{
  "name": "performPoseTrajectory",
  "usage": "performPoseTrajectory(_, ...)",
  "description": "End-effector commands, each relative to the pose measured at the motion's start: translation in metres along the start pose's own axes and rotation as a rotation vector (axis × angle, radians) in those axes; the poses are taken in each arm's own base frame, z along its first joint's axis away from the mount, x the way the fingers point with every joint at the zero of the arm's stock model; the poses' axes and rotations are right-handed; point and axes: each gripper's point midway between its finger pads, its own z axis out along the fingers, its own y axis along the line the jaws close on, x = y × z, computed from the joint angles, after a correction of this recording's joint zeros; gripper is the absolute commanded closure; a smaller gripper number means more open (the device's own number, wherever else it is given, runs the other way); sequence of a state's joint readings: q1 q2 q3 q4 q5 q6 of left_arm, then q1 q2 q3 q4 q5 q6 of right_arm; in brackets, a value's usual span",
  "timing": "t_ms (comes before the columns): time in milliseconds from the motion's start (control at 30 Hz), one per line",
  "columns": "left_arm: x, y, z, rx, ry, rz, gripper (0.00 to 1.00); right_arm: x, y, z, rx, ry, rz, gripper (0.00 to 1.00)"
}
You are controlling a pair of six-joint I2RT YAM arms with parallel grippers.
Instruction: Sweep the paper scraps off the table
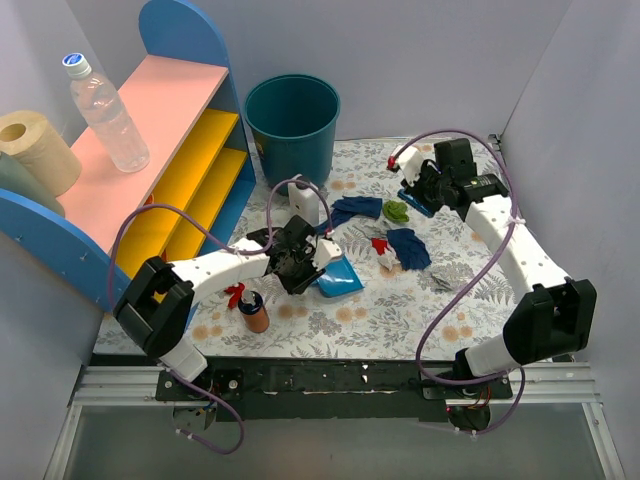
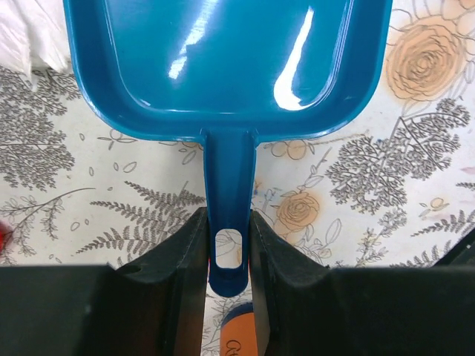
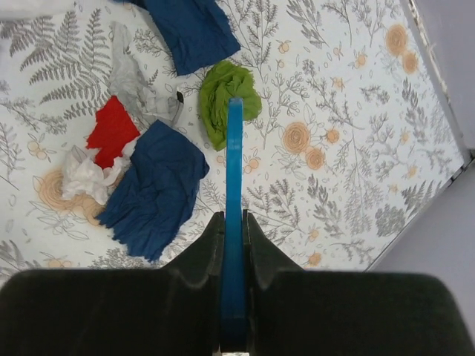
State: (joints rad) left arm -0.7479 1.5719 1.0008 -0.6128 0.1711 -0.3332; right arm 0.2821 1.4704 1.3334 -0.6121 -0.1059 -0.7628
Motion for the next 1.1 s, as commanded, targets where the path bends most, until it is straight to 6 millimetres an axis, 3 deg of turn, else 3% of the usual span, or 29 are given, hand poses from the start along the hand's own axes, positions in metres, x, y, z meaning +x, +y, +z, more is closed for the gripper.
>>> performPoseTrajectory(0,-0.018,0.02,-0.01,-0.077,-0.012,0.028,1.0,-0.01,0.001,-0.007,0.032,-0.015,0.306,0.99)
performPoseTrajectory(100,-0.025,0.03,-0.007,-0.106,0.004,0.05,1.0,-0.019,0.011,0.008,-0.017,-0.046,0.401,0.99)
performPoseTrajectory(167,-0.019,0.033,0.0,-0.105,0.064,0.045,1.0,-0.026,0.014,0.019,-0.035,-0.066,0.438,0.99)
performPoseTrajectory(200,-0.028,0.036,-0.001,-0.111,0.06,0.045,1.0,-0.028,0.014,0.023,-0.034,-0.07,0.456,0.99)
performPoseTrajectory(267,-0.021,0.036,0.006,-0.094,0.124,0.029,1.0,-0.03,0.012,0.036,-0.018,-0.057,0.48,0.99)
performPoseTrajectory(433,-0.031,0.036,0.01,-0.074,0.141,0.016,1.0,-0.03,0.003,0.055,0.057,-0.013,0.474,0.99)
performPoseTrajectory(667,-0.037,0.035,0.019,-0.052,0.158,0.029,1.0,-0.023,0.056,0.081,-0.05,0.046,0.453,0.99)
performPoseTrajectory(767,-0.038,0.035,0.025,-0.041,0.164,0.034,1.0,-0.042,0.086,0.081,-0.201,-0.012,0.492,0.99)
performPoseTrajectory(867,-0.04,0.034,0.031,-0.03,0.156,0.041,1.0,-0.07,0.104,0.069,-0.359,-0.104,0.513,0.99)
performPoseTrajectory(933,-0.042,0.034,0.035,-0.026,0.148,0.044,1.0,-0.086,0.11,0.055,-0.427,-0.158,0.53,0.99)
performPoseTrajectory(1067,-0.048,0.036,0.035,-0.035,0.127,0.046,1.0,-0.084,0.106,0.038,-0.406,-0.163,0.527,0.99)
